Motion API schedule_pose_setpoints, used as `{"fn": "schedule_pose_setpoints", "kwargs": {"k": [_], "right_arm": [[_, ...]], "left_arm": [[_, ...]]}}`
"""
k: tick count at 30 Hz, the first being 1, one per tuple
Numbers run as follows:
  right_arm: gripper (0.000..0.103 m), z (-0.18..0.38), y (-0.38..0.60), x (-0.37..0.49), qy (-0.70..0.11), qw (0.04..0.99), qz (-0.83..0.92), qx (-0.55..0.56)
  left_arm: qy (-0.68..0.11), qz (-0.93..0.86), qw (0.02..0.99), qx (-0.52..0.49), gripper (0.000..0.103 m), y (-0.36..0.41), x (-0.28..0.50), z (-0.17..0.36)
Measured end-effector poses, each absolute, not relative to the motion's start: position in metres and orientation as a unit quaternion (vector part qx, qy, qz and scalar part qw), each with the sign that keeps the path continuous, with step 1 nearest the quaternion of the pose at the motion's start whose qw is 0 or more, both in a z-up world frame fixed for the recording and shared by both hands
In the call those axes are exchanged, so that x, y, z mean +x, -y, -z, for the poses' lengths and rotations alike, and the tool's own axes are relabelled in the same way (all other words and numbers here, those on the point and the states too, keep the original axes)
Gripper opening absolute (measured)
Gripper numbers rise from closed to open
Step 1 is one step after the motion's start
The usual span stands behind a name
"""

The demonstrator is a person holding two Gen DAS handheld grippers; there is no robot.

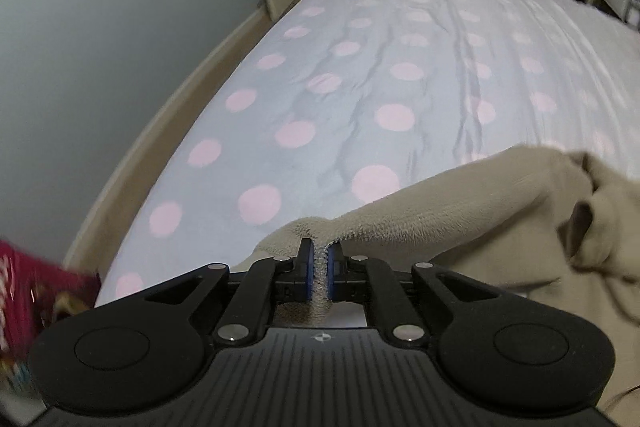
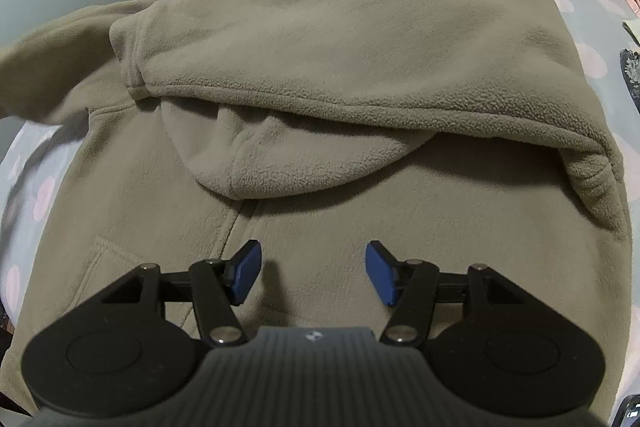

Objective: Fold clothes
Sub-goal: 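Grasp the other hoodie sleeve cuff with the left gripper and lift it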

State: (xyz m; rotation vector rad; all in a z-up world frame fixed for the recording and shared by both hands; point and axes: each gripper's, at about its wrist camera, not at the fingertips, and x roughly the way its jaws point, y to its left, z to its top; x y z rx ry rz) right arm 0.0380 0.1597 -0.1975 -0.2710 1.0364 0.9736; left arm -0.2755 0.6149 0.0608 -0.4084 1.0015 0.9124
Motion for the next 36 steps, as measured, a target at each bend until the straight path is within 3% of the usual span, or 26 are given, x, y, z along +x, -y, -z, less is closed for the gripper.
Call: {"fn": "schedule_pose_setpoints", "kwargs": {"k": [8, 12, 17, 19, 24, 36], "right_arm": [[0.061, 0.199, -0.162, 0.036, -0.469, 0.751, -0.446, -0.133], [0.061, 0.199, -0.162, 0.035, -0.468, 0.751, -0.445, -0.136], [0.062, 0.201, -0.163, 0.034, -0.465, 0.752, -0.445, -0.141], [0.063, 0.202, -0.165, 0.033, -0.462, 0.752, -0.447, -0.145], [0.065, 0.203, -0.167, 0.031, -0.457, 0.753, -0.449, -0.153], [0.065, 0.203, -0.168, 0.029, -0.447, 0.757, -0.452, -0.153]], "left_arm": [[-0.498, -0.451, 0.709, -0.215, 0.006, -0.688, -0.265, -0.010], [-0.480, -0.478, 0.701, -0.222, 0.013, -0.710, -0.260, 0.017], [-0.475, -0.515, 0.694, -0.166, 0.024, -0.714, -0.258, 0.031], [-0.456, -0.536, 0.689, -0.175, 0.042, -0.719, -0.265, 0.032], [-0.427, -0.556, 0.680, -0.216, 0.051, -0.722, -0.292, 0.047], [-0.297, -0.586, 0.606, -0.449, 0.050, -0.709, -0.378, 0.149]]}}
